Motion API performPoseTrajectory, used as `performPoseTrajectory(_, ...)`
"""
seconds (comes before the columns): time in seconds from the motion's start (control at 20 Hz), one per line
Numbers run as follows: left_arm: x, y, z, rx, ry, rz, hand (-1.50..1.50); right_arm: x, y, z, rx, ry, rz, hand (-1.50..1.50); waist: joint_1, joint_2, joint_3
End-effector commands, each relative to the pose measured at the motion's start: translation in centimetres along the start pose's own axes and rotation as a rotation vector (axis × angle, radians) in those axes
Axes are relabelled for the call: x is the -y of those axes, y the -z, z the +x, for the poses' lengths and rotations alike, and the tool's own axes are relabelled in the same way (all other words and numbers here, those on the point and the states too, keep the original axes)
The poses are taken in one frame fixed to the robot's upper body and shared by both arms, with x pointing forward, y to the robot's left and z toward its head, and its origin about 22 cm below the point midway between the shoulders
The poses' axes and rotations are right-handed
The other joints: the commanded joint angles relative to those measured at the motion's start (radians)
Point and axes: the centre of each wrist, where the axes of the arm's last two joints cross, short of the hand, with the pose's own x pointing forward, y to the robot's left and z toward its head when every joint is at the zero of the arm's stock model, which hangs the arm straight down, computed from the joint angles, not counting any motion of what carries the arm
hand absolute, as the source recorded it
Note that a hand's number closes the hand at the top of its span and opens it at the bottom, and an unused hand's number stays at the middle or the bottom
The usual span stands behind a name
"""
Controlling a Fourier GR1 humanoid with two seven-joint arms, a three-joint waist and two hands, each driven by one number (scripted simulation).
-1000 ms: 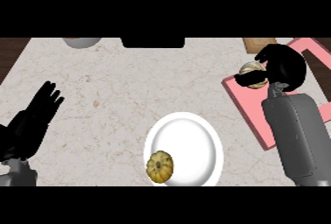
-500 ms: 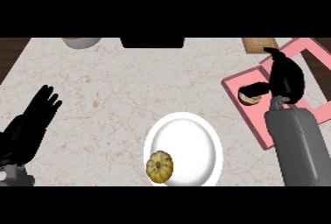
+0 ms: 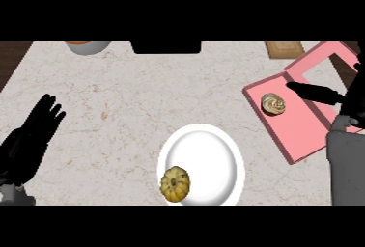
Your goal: Pick the cupcake from the plate and place it in the cardboard box
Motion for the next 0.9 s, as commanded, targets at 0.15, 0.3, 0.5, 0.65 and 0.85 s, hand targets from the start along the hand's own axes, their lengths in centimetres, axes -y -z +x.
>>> performPoseTrajectory(0.15,1.2,1.2,-1.6,0.004,0.003,0.008,0.00,7.3,0.4,-3.0,-0.051,0.150,-0.076,-1.50,-0.003,0.002,-0.001)
performPoseTrajectory(0.3,-0.1,-0.8,-1.1,-0.003,0.000,0.006,0.00,10.8,-0.7,-6.7,-0.036,0.161,-0.082,-1.50,-0.001,0.000,0.000)
performPoseTrajectory(0.5,0.0,1.7,0.5,-0.007,0.005,0.004,0.00,14.8,-0.6,-7.2,0.014,0.142,-0.030,-1.50,-0.003,0.002,0.000)
performPoseTrajectory(0.65,0.1,0.3,-0.5,0.007,0.021,-0.010,0.00,15.8,-1.0,-8.2,0.001,0.156,-0.025,-1.50,0.004,0.002,-0.001)
performPoseTrajectory(0.85,-1.1,0.8,0.1,0.009,0.004,-0.005,0.00,16.5,-1.9,-8.3,-0.004,0.123,0.002,-1.50,0.003,0.002,-0.001)
